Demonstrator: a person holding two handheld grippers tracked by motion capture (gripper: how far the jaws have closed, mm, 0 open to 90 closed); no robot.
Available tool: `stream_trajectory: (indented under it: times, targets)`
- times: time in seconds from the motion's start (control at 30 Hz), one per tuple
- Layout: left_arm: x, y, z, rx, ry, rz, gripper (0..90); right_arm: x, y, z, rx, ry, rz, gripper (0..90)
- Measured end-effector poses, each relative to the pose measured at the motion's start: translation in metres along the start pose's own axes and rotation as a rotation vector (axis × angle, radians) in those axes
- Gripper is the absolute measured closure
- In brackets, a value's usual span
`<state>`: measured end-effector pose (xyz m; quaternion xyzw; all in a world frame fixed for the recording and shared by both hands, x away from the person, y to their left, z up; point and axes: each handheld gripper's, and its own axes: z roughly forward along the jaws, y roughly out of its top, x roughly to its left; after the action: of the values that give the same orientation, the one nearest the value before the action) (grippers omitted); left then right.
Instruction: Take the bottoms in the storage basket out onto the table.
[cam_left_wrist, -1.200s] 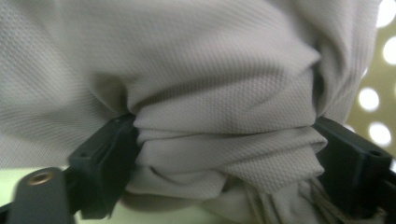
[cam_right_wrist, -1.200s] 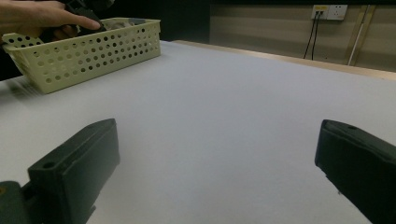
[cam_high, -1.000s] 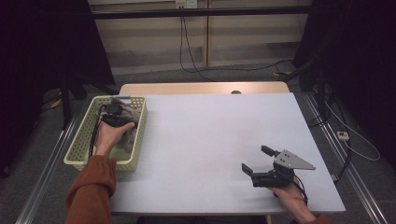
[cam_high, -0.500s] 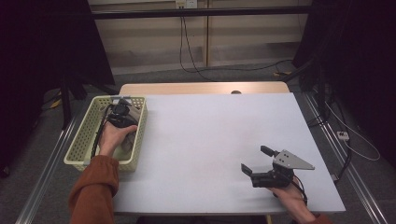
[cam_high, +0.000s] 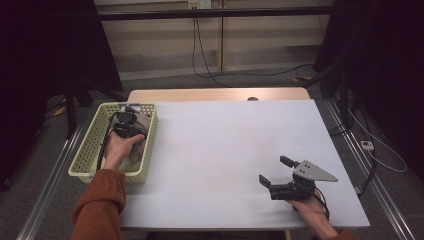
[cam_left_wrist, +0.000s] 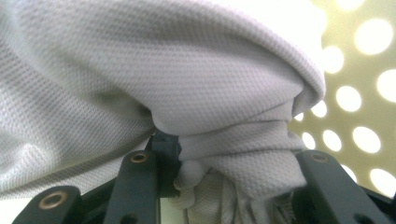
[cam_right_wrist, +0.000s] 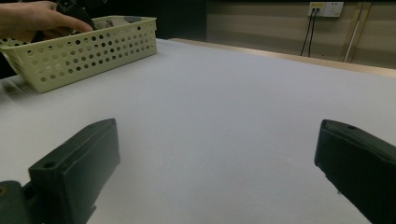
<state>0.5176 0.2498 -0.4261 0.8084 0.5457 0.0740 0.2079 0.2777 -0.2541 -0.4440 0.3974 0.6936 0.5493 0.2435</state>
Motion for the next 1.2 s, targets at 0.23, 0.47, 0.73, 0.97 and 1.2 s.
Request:
stream_trajectory:
  times: [0.23,0.47,0.73,0.97,1.2]
  targets:
    - [0.002,0.000,-0.012,-0.075,-0.022,-0.010,58.2,0.000,0.000,0.000,0.001,-0.001,-0.004,0.0]
    - [0.003,-0.002,-0.025,-0.167,-0.021,-0.003,58.1,0.000,0.000,-0.001,0.000,-0.002,-0.006,0.0]
    - [0.007,-0.009,-0.031,-0.229,-0.043,-0.012,58.1,0.000,0.000,-0.001,0.000,-0.005,-0.004,0.0]
    - [0.005,-0.014,-0.041,-0.300,-0.042,-0.010,58.1,0.000,0.000,-0.001,0.002,-0.009,-0.006,0.0]
    - [0.002,-0.020,-0.043,-0.364,-0.038,-0.018,58.1,0.000,0.000,-0.001,0.002,-0.008,-0.004,0.0]
